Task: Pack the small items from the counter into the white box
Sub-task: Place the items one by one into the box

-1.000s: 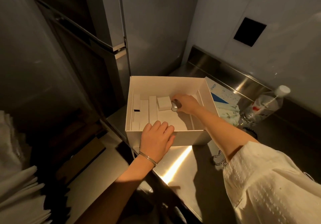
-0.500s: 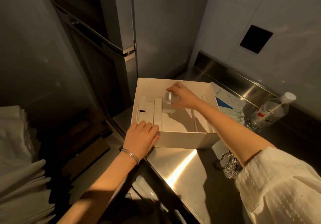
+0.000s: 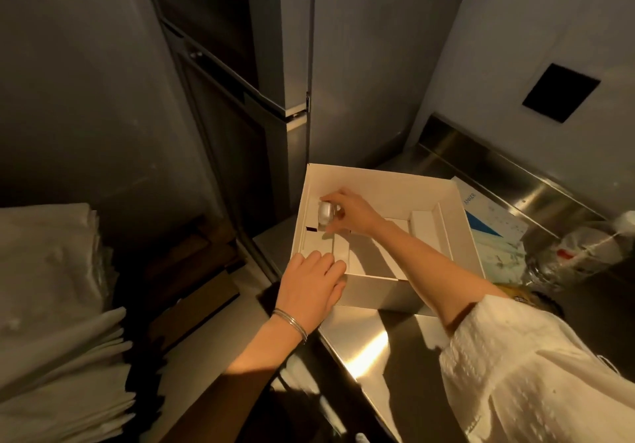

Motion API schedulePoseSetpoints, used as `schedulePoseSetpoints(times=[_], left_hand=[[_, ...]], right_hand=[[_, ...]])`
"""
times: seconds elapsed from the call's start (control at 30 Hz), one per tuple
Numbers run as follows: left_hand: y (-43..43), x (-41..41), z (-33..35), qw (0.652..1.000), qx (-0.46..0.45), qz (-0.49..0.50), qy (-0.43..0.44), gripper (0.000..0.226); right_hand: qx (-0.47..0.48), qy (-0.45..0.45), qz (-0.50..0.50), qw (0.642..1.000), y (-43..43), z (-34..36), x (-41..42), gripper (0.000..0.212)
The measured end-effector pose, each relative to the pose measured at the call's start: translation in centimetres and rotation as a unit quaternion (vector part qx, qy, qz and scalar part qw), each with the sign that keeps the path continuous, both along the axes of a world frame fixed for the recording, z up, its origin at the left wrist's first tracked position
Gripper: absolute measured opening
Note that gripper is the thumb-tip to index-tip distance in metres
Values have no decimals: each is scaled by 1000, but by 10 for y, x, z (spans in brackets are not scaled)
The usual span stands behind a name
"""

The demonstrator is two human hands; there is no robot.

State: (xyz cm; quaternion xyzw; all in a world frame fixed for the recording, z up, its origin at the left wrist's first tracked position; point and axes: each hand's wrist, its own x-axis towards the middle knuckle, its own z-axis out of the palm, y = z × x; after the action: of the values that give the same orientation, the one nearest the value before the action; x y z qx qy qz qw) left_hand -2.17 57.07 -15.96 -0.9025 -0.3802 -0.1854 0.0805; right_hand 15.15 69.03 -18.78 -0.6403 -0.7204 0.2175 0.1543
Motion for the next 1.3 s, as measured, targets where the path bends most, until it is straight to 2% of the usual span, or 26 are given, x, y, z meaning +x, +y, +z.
schedulePoseSetpoints(times=[0.1,0.17,0.23,0.3,0.4,0.47,0.5,0.57,0.63,0.77,0.87,0.93,1.03,1.1,1.17,1.2,1.3], left_hand=[[0,1,-1,1000,-3,0,-6,17],[-1,1,-1,1000,-6,-1,-3,17],[-1,1,-1,1000,-7,-2,-2,16],[-1,1,-1,1000,-8,-7,-5,15],[1,-1,0,1000,-11,-13,-6,15],[2,-3,0,1000,-12,-23,-3,16],[2,-4,-1,1000,-11,-26,-2,16],[2,-8,-1,1000,-11,-23,-14,16],[1,-12,-2,999,-8,-15,-37,17],[-2,-15,-7,998,9,-14,-63,35],[-3,-15,-11,996,5,-15,-87,50],[-5,-14,-12,996,1,-13,-94,54],[-5,-12,-13,994,-11,-11,-112,54],[-3,-12,-12,992,-21,-7,-122,55],[-3,-12,-12,991,-28,-4,-130,56],[-3,-12,-11,990,-34,-4,-135,56],[-4,-11,-10,991,-46,-1,-129,56]], right_hand=[[6,19,-10,1000,4,2,5,37],[25,-15,-20,999,4,1,0,33],[44,-81,-16,996,2,-3,-8,36],[44,-99,-17,994,0,-9,-14,43],[13,-8,-32,999,3,-4,-11,45],[0,46,-35,998,5,6,4,34],[-1,41,-38,998,4,9,15,29],[-9,-21,-52,998,-1,7,41,24],[-36,-98,-63,993,-9,0,59,28],[-15,-126,-76,989,-14,-10,56,38],[-28,-183,-25,982,-20,-14,48,47],[-52,-188,-6,981,-27,-14,49,53],[1,-178,-11,984,-36,7,51,49],[53,-111,-18,992,-41,25,46,43],[43,-16,9,999,-47,41,34,45],[22,-4,41,999,-49,45,26,48],[-28,-101,135,985,-48,37,-5,58]])
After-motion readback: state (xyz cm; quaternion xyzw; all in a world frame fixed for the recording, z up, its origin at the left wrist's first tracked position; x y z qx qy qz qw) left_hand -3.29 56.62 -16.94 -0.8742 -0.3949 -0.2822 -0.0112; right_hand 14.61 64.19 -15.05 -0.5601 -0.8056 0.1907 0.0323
